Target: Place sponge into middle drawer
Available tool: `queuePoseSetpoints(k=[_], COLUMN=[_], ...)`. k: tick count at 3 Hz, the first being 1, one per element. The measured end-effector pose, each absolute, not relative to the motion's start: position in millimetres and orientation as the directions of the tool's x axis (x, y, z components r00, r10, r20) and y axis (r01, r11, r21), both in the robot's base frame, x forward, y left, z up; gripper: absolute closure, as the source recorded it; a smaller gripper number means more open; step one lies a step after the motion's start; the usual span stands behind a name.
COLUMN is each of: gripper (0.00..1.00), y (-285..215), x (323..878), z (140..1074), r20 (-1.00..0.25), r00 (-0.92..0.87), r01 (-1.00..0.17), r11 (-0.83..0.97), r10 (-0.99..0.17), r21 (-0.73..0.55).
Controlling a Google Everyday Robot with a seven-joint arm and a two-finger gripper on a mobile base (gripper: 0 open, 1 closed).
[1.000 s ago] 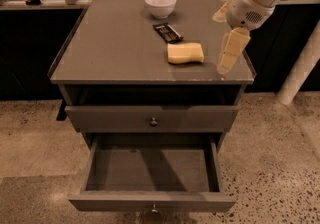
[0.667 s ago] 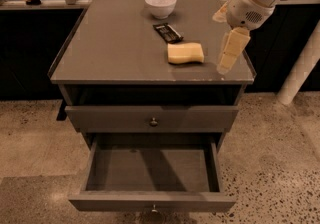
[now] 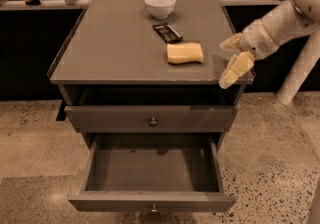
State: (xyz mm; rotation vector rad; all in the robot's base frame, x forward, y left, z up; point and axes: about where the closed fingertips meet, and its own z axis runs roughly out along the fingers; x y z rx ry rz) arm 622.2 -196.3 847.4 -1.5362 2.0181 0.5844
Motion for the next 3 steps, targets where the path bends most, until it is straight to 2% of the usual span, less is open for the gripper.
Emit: queuePoseSetpoints(k=[1, 3], gripper=[0.00, 0.00], y=[-192, -185], x=[631, 642], z=[818, 829], r20=[-0.759, -0.777], r00=[-0.274, -0.233], r01=[-0.954, -0.964], r11=[0.266, 0.244], r10=[-0.590, -0.585], r21=[0.137, 0.105])
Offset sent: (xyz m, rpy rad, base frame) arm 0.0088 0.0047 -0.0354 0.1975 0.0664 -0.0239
